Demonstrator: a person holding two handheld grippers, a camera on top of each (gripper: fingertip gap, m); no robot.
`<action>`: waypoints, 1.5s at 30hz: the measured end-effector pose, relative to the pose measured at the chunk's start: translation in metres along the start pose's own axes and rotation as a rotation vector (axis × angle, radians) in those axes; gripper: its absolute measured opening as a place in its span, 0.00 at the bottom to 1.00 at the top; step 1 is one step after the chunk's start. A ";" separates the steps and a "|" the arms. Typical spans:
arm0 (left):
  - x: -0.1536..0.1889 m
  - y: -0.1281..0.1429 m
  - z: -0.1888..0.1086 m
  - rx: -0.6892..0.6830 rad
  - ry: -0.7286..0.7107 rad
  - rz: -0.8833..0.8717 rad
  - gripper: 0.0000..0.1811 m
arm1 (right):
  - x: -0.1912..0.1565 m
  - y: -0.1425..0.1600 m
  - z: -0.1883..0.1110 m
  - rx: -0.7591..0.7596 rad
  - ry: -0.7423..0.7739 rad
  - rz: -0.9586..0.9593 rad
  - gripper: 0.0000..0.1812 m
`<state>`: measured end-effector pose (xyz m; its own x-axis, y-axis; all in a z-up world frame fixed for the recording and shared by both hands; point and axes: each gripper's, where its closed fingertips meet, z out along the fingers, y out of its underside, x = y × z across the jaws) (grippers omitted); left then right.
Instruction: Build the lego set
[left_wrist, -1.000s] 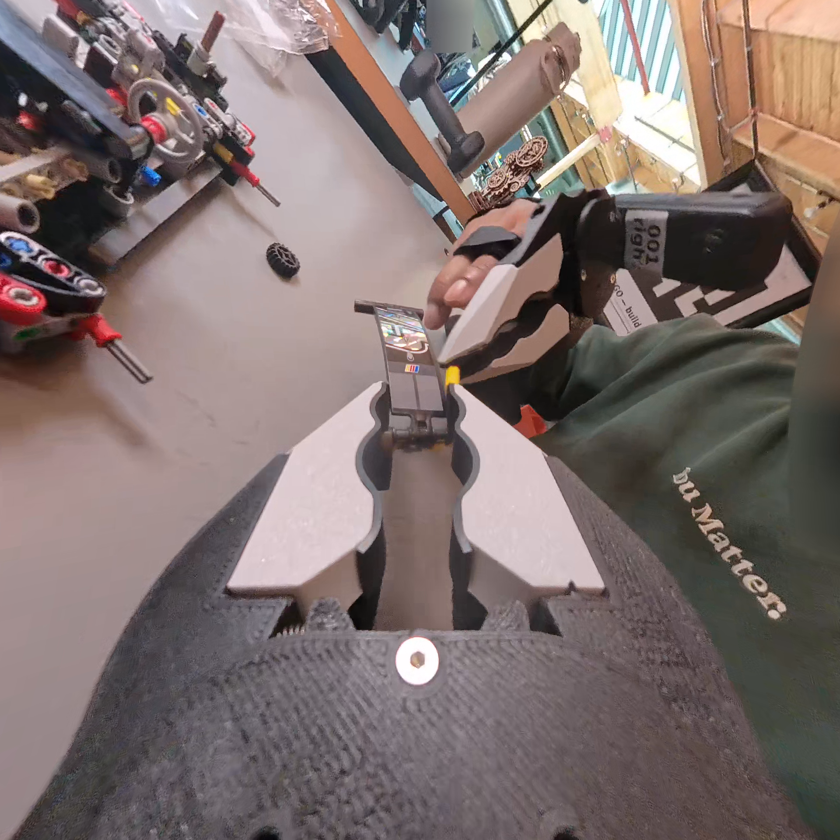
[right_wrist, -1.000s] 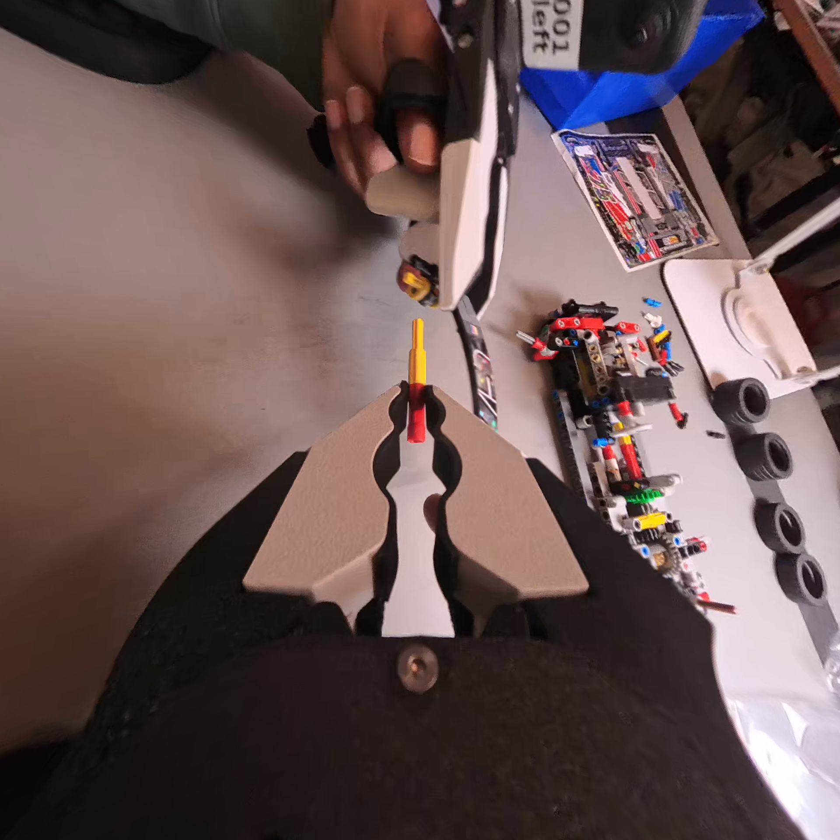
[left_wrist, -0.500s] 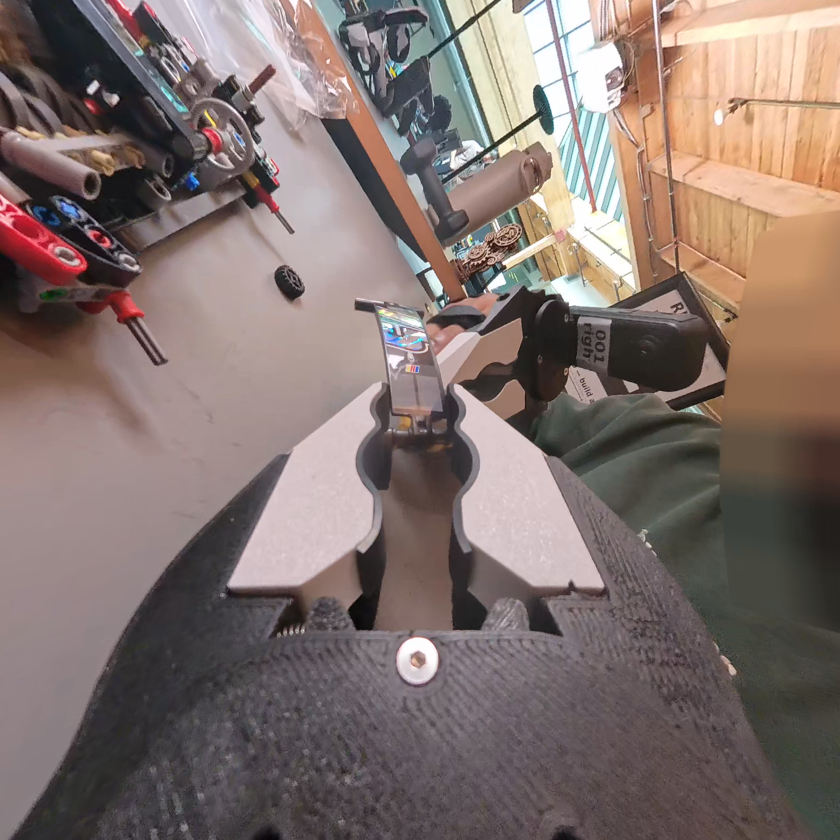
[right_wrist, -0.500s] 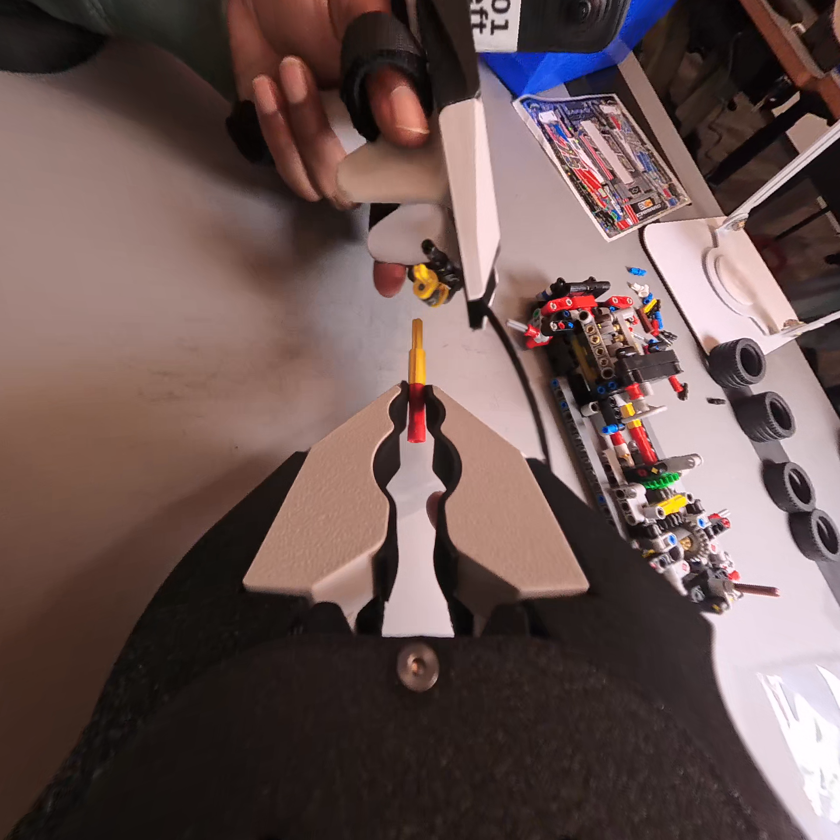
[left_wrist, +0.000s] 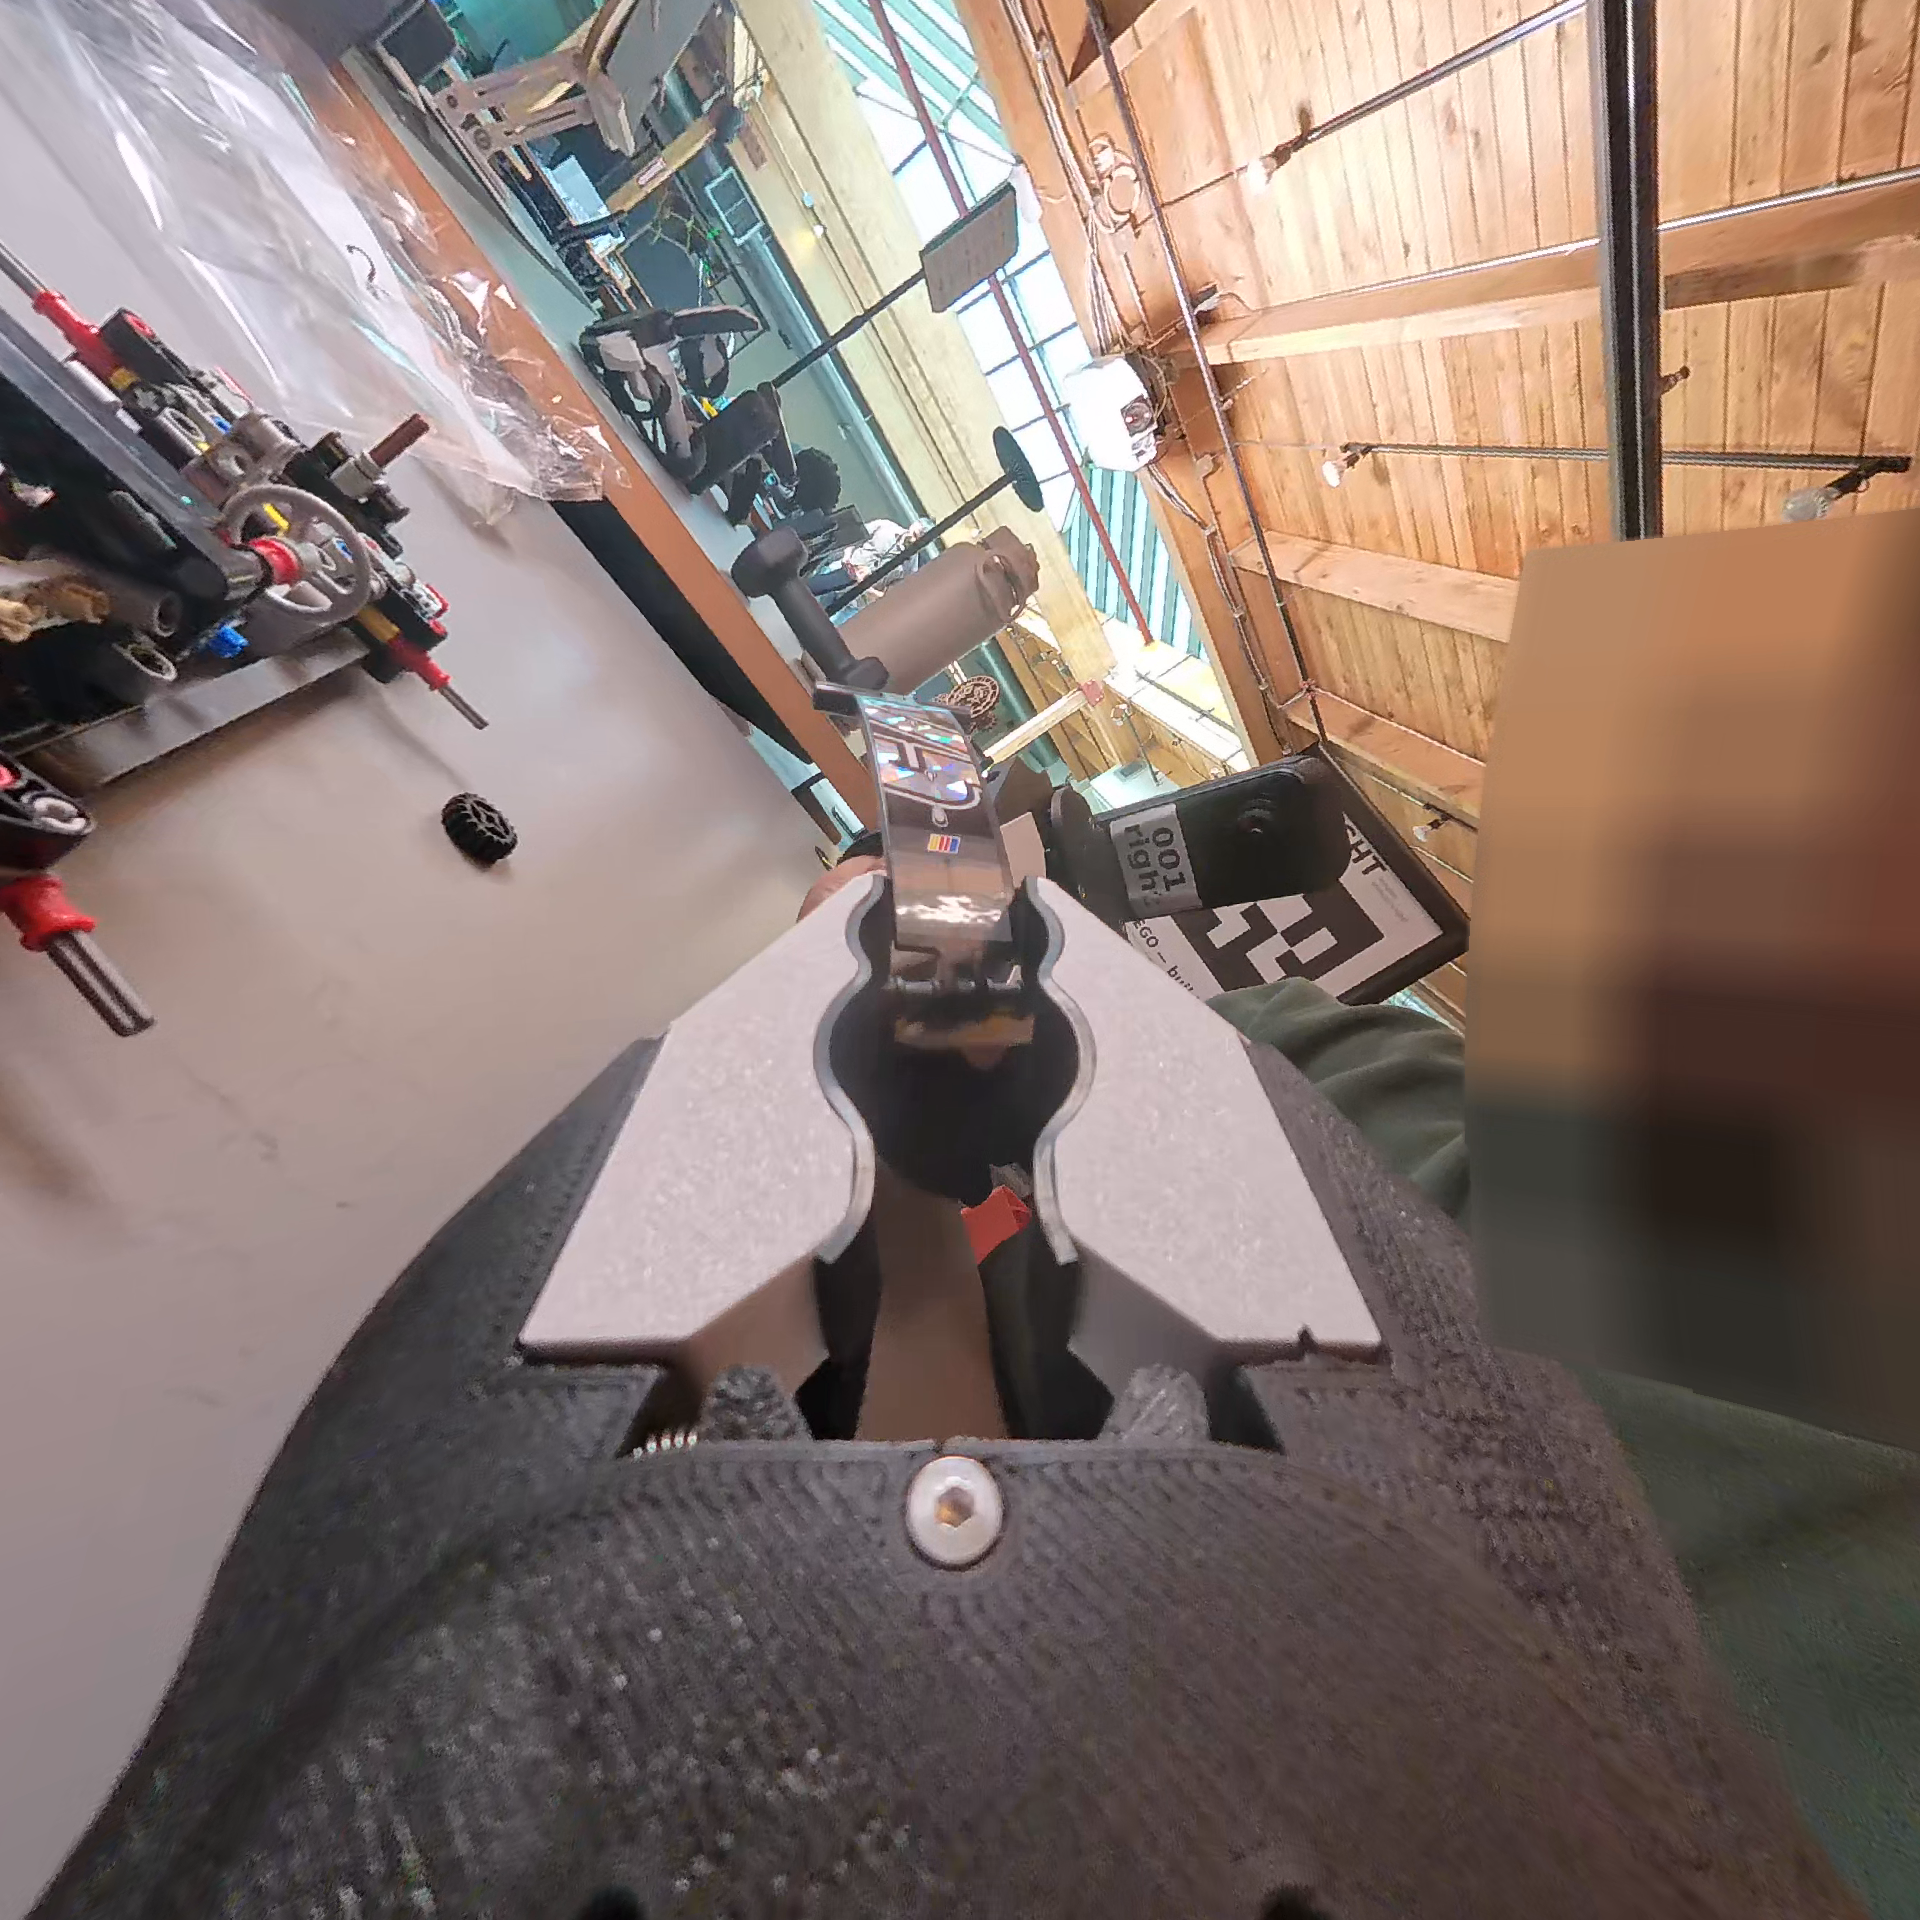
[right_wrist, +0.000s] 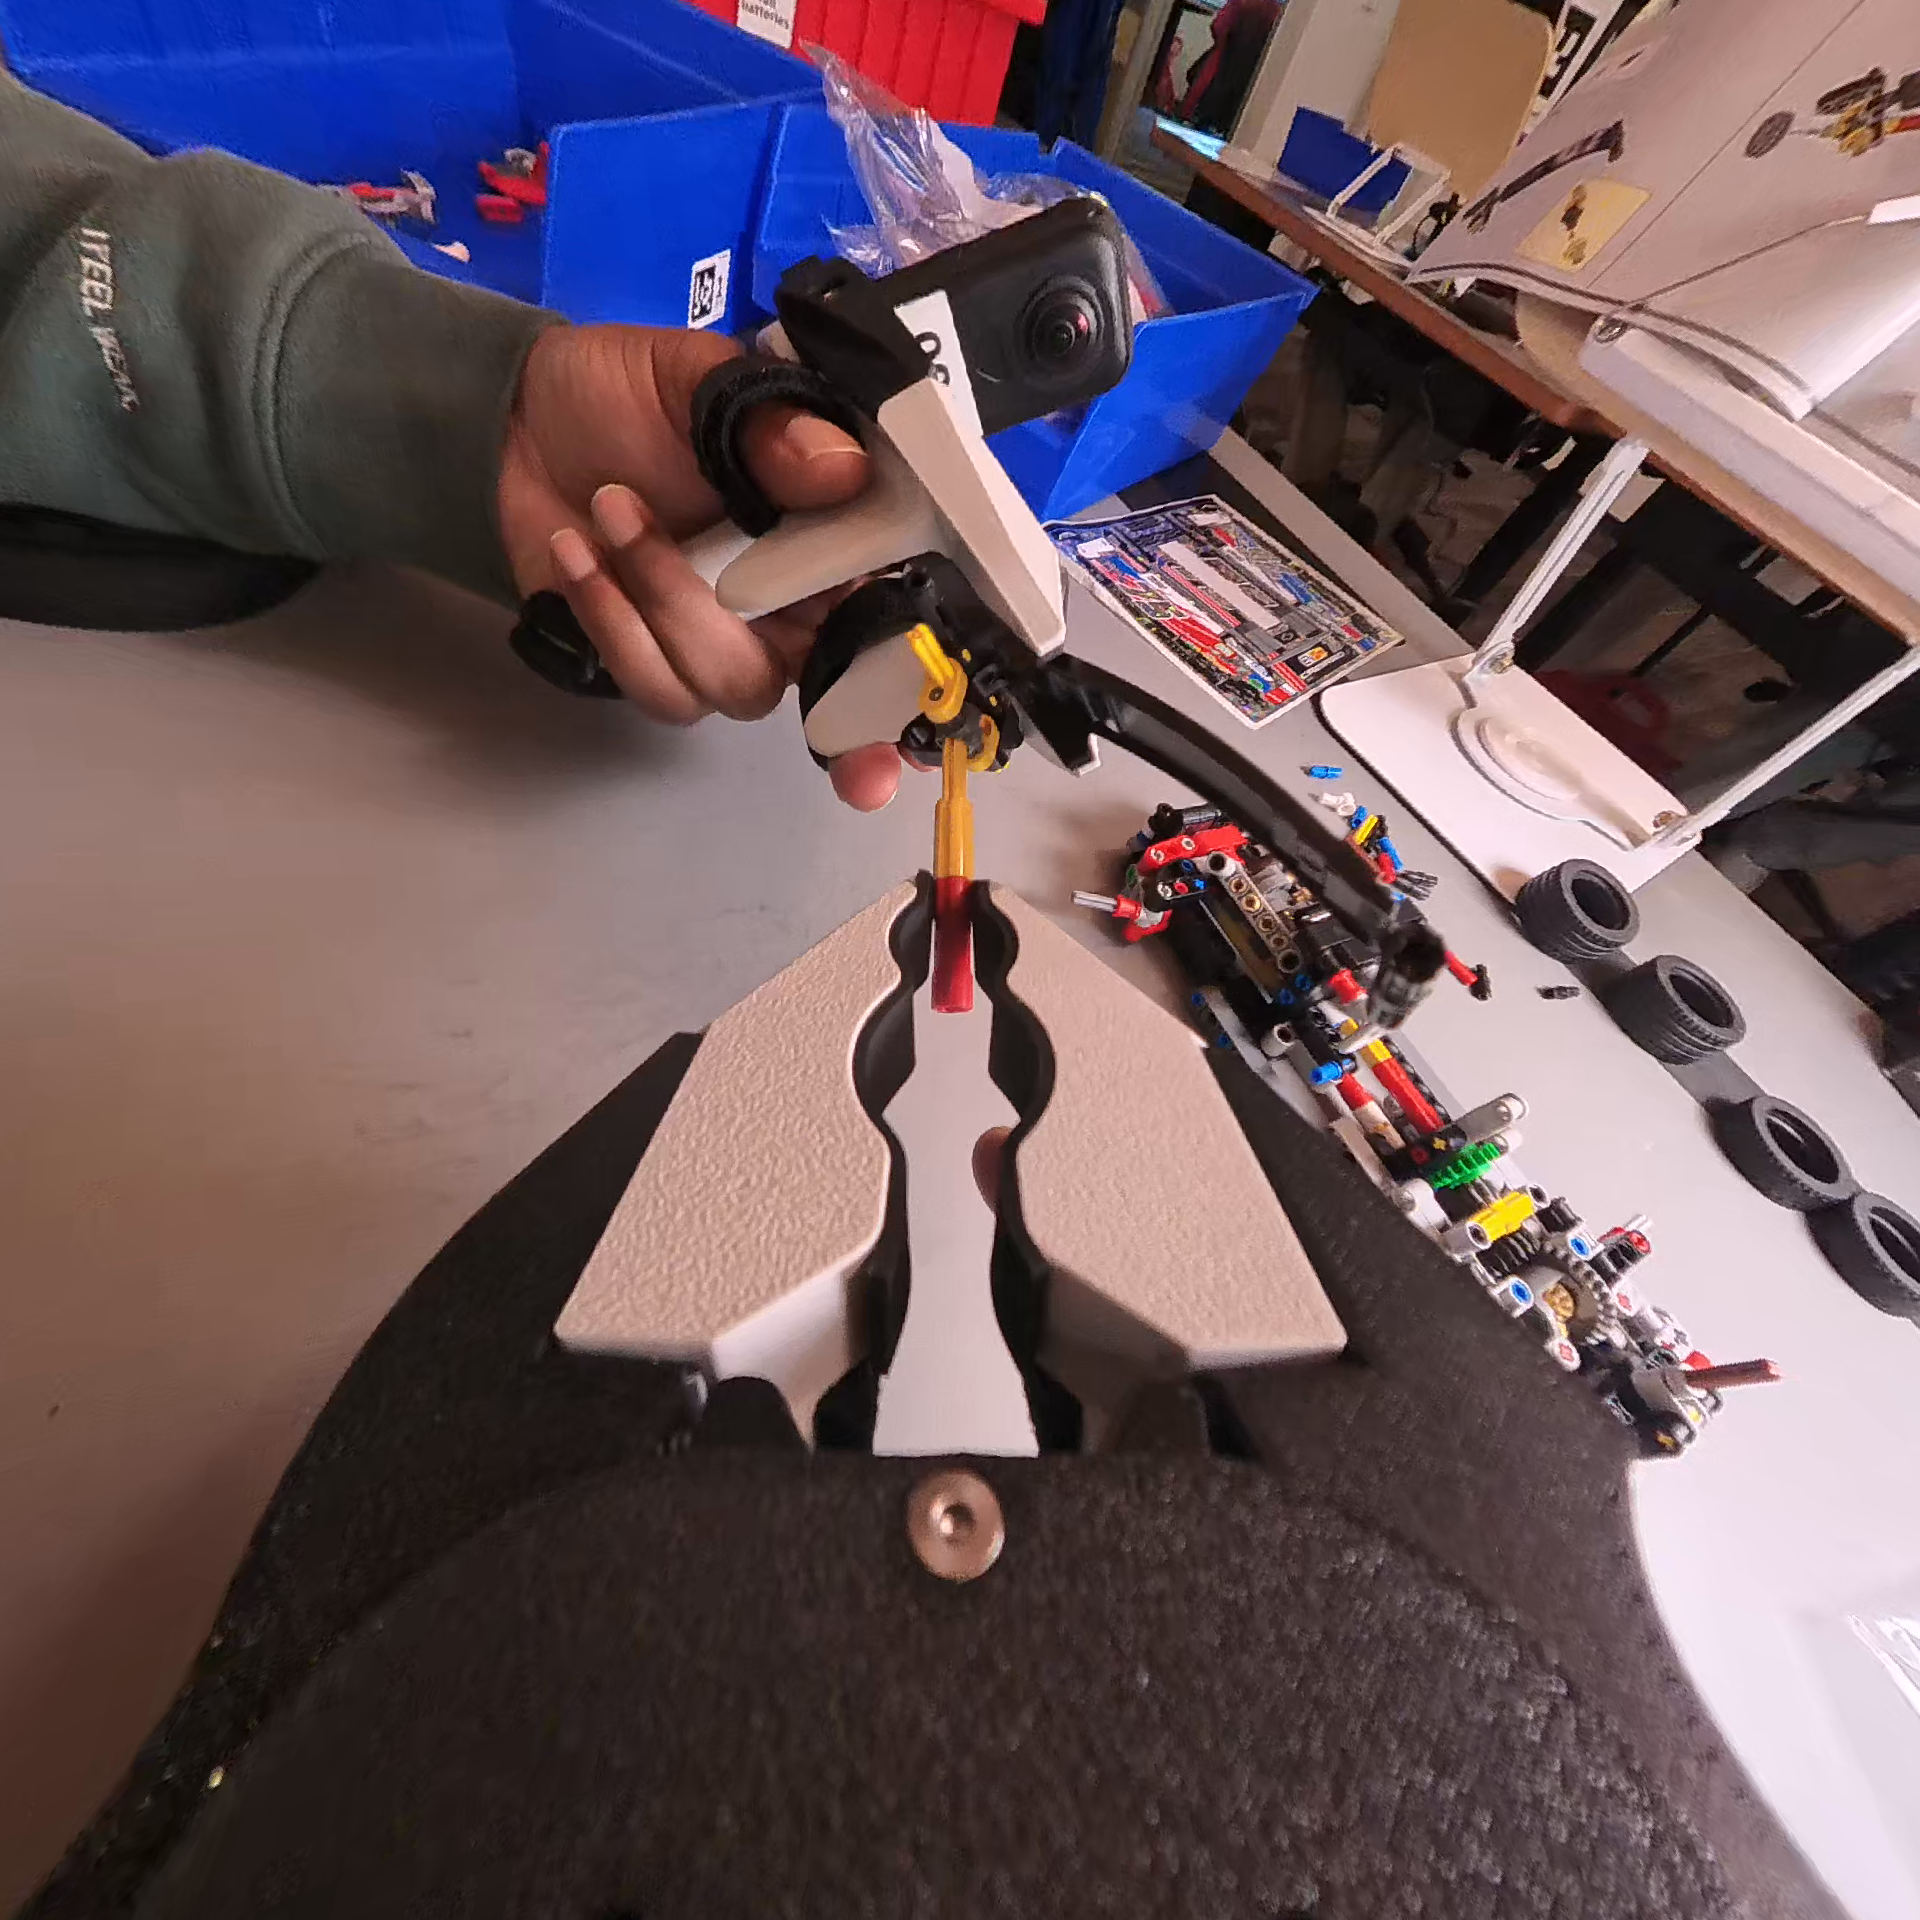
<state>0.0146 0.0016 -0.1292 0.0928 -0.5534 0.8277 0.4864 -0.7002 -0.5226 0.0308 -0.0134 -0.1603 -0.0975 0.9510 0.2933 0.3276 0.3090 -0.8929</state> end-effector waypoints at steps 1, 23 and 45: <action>0.000 0.000 0.000 0.004 0.000 0.001 0.12 | 0.000 0.001 0.000 -0.003 -0.003 0.005 0.02; 0.009 -0.001 0.007 0.030 -0.005 0.104 0.12 | 0.001 -0.008 0.001 0.087 0.021 0.036 0.02; 0.003 0.010 0.011 -0.034 -0.052 0.165 0.12 | 0.000 0.005 0.003 0.009 0.065 -0.229 0.02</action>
<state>0.0288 -0.0020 -0.1295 0.2137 -0.6385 0.7393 0.4317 -0.6172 -0.6578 0.0294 -0.0119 -0.1660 -0.1072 0.8537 0.5095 0.2958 0.5167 -0.8035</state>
